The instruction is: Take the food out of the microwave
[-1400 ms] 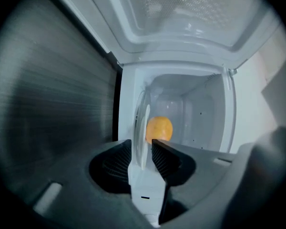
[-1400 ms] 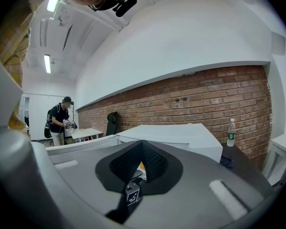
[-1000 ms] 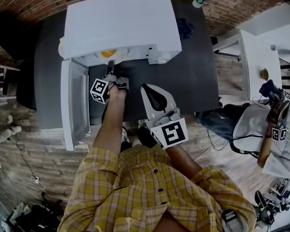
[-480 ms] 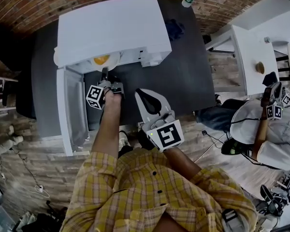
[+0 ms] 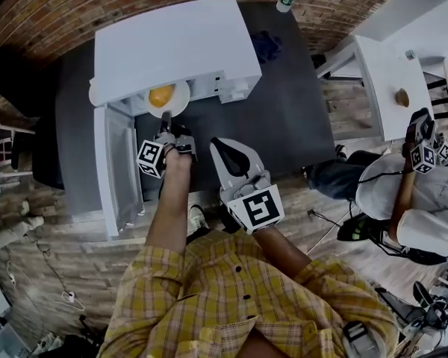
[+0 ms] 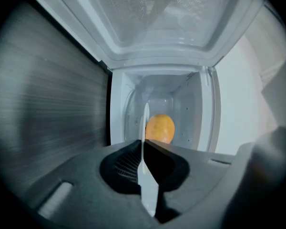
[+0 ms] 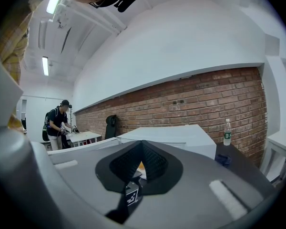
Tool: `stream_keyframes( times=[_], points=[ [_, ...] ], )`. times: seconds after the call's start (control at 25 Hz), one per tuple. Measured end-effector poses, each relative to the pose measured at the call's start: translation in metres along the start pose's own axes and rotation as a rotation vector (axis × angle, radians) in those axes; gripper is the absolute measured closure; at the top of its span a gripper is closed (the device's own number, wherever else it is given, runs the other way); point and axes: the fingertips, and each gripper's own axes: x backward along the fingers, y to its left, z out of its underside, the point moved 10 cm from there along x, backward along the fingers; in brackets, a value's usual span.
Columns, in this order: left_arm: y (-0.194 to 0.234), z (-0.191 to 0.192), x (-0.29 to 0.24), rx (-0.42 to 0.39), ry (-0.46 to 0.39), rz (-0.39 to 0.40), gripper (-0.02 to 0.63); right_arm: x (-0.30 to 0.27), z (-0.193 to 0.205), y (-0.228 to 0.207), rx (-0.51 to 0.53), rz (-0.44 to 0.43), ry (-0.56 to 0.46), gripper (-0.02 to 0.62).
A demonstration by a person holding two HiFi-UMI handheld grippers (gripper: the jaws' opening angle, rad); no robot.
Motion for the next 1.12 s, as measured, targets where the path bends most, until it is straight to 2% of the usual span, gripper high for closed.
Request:
stream_keyframes(
  times=[0.48,1.12],
  points=[
    [-0.022,0.014,0.066,-0.003,0.043,-0.003,0.594,0.037,-0.006,0.029,0.015,0.028,-0.056,0.592],
    [-0.078,0.028,0.147,0.018,0.114,0.046,0.594,0.065,-0.011,0.062,0.014,0.065,-0.083,0.593]
  ],
)
